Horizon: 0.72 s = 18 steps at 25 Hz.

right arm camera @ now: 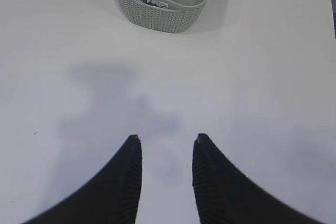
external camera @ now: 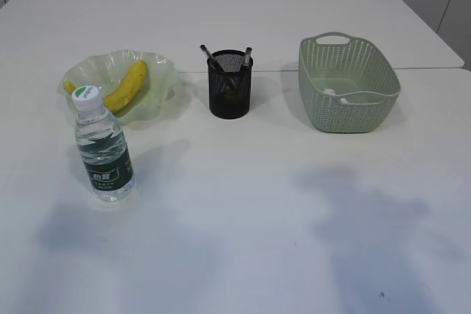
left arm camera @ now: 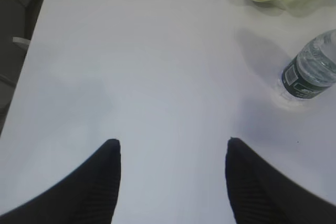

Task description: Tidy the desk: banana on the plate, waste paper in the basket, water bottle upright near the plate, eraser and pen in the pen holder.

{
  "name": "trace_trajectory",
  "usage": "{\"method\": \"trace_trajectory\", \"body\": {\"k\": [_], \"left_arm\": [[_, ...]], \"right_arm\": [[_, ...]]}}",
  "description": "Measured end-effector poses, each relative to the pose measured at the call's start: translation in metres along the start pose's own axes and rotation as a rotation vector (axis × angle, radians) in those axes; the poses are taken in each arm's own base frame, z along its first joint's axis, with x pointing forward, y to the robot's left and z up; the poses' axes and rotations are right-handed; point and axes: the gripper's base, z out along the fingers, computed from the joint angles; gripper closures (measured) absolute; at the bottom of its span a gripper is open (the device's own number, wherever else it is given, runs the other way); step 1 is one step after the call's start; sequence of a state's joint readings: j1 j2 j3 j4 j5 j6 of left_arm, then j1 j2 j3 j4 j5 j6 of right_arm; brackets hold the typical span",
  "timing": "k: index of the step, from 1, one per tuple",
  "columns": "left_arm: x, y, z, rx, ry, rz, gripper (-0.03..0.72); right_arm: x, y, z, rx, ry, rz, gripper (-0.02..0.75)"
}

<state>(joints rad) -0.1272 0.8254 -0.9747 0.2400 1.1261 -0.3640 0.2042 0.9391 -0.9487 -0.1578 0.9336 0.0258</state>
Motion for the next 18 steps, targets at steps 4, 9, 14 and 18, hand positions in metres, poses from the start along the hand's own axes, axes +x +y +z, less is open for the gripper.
{"method": "trace_trajectory", "body": {"k": [4,9,14,18], "left_arm": [[0.007,0.009,-0.017,-0.02,-0.059,0.0,0.241],[0.02,0.018,-0.038,-0.013,-0.11,-0.022,0.249],[0.036,0.027,-0.058,0.001,-0.166,-0.045,0.251],[0.049,0.032,-0.065,0.012,-0.203,-0.055,0.251]], "right_arm": [[0.008,-0.002,-0.017,0.005,-0.02,0.033,0.487],[0.022,-0.004,-0.035,0.011,0.008,0.051,0.487],[0.035,-0.004,-0.053,0.0,0.009,0.071,0.487],[0.046,-0.003,-0.066,-0.02,0.007,0.088,0.487]]}}
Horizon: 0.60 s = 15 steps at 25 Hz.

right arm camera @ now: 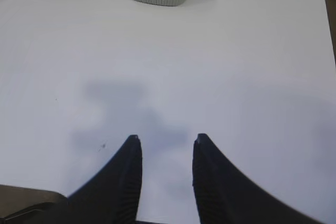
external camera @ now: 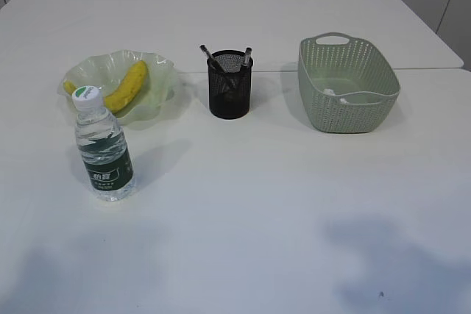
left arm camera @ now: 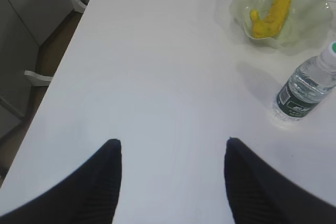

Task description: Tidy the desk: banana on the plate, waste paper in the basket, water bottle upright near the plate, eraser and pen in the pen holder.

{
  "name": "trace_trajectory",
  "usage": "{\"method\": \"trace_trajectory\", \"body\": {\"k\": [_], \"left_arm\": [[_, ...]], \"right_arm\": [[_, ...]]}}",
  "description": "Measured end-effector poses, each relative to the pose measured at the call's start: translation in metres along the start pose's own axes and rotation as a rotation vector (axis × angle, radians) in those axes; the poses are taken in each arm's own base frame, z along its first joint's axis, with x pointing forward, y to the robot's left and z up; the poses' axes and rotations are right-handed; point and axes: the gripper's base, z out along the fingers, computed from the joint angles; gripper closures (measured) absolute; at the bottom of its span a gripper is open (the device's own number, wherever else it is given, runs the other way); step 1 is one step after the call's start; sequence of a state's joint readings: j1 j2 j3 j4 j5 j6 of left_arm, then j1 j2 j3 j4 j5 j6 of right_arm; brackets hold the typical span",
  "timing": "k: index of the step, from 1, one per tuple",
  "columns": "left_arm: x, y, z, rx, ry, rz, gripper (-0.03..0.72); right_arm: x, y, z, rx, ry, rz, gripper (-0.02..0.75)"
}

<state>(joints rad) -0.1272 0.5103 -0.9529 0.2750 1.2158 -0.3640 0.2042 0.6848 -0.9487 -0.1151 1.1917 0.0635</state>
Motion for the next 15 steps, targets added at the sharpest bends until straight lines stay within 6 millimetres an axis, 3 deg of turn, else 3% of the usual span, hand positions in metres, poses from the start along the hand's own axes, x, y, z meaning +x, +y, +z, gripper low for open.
{"method": "trace_trajectory", "body": {"k": [9,15], "left_arm": [[0.05,0.01,-0.002,0.037,0.021,-0.024,0.259],[0.066,0.019,-0.018,0.061,-0.062,-0.048,0.259]], "right_arm": [[0.026,-0.003,-0.028,-0.006,-0.058,0.016,0.487],[0.055,-0.004,-0.039,-0.015,-0.128,0.026,0.485]]}}
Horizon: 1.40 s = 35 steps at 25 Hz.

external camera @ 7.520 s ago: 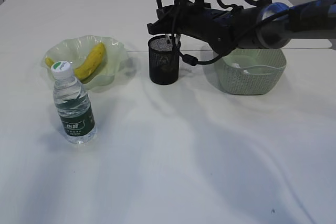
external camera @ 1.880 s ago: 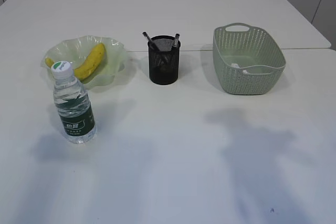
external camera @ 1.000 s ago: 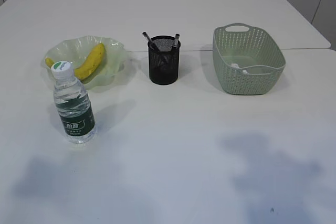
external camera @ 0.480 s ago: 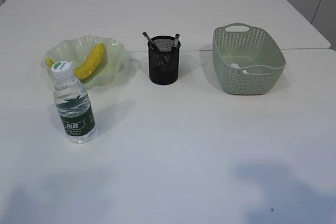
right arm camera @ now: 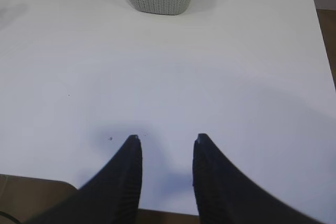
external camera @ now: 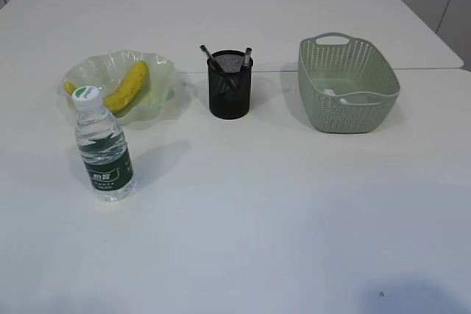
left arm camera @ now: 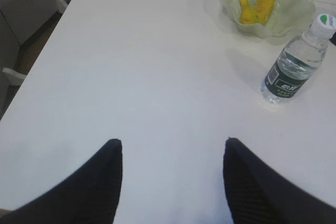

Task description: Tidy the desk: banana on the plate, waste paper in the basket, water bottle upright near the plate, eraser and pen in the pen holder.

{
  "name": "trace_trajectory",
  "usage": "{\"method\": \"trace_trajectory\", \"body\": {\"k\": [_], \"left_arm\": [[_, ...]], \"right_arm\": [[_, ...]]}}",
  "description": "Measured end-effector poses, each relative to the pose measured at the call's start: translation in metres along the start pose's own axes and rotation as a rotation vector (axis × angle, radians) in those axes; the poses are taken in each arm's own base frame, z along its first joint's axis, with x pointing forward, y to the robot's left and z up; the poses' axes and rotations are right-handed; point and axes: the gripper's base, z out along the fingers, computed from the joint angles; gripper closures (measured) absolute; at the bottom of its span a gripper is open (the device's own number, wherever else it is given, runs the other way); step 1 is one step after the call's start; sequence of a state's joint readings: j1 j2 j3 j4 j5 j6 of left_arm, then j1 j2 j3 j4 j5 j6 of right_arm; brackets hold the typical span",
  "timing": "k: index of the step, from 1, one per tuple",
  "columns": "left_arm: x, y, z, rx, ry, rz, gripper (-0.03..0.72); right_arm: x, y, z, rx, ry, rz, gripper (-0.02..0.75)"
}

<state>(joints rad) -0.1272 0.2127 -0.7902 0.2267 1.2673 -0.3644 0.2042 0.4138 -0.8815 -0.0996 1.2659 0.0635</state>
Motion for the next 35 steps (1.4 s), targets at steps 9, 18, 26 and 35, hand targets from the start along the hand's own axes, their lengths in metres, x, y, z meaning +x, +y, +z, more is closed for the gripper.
{"method": "trace_trajectory", "body": {"k": [9,18,26,35], "left_arm": [[0.007,0.004,-0.01,0.016,-0.054,0.04,0.263],[0.008,0.004,-0.01,0.017,-0.053,0.082,0.263],[0.034,0.007,0.012,0.004,0.009,0.108,0.263],[0.056,0.008,0.02,0.045,0.015,0.139,0.266]], "right_arm": [[0.046,0.004,-0.004,-0.066,-0.062,0.024,0.485],[0.087,0.004,-0.001,-0.086,-0.146,0.032,0.485],[0.096,0.005,0.006,-0.087,-0.137,0.007,0.485],[0.099,0.006,0.014,-0.083,-0.109,-0.072,0.485]]}}
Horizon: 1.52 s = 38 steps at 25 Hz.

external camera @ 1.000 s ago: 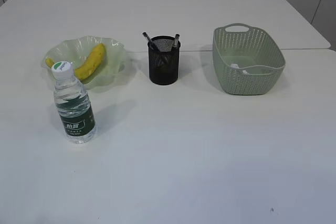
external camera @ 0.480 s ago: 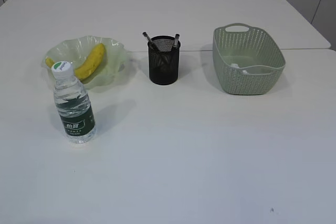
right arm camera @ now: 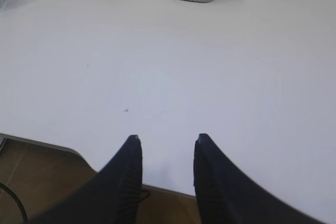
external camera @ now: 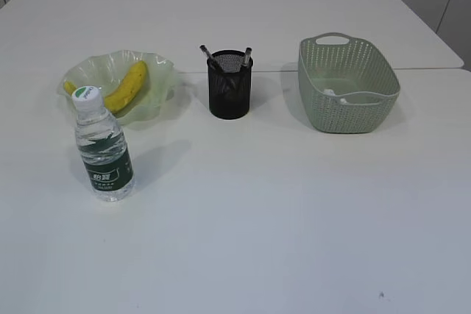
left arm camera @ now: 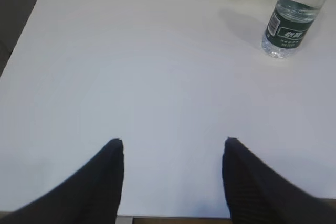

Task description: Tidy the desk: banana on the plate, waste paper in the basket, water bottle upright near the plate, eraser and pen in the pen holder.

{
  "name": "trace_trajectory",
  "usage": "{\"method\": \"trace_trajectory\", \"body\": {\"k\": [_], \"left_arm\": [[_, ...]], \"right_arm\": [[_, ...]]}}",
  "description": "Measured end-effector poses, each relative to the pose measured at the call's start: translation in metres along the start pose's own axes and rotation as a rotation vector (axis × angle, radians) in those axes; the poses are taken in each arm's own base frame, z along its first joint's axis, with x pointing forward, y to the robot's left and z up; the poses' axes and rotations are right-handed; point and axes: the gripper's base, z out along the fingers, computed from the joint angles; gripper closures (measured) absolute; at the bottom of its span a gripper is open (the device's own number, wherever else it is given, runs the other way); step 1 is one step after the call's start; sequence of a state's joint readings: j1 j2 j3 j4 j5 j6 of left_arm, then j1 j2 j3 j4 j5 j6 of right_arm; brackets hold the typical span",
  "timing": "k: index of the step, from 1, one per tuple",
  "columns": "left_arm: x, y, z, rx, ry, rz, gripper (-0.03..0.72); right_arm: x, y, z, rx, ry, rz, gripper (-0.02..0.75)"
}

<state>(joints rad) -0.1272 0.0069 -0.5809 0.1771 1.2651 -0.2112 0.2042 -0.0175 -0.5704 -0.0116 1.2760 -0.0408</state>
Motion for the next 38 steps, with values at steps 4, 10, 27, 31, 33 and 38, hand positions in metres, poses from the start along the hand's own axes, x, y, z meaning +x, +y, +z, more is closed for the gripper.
{"method": "trace_trajectory", "body": {"k": [4,10,27,31,33,38], "left_arm": [[-0.003,-0.001,0.0,0.008,-0.036,0.008,0.267],[-0.004,-0.003,0.008,0.017,-0.067,0.021,0.265],[-0.005,-0.004,0.012,0.025,-0.097,0.027,0.199],[-0.005,-0.004,0.012,0.025,-0.096,0.027,0.146],[-0.005,-0.004,0.012,0.025,-0.096,0.027,0.118],[-0.005,-0.004,0.012,0.025,-0.094,0.027,0.101]], "right_arm": [[0.0,0.0,0.0,0.0,0.001,-0.001,0.485],[0.001,0.0,0.003,-0.002,0.008,-0.008,0.479],[-0.001,0.004,0.013,-0.034,-0.052,-0.064,0.386],[-0.001,0.004,0.013,-0.034,-0.055,-0.069,0.385],[-0.002,0.004,0.013,-0.034,-0.06,-0.068,0.385],[-0.001,0.004,0.016,-0.034,-0.058,-0.068,0.384]]}}
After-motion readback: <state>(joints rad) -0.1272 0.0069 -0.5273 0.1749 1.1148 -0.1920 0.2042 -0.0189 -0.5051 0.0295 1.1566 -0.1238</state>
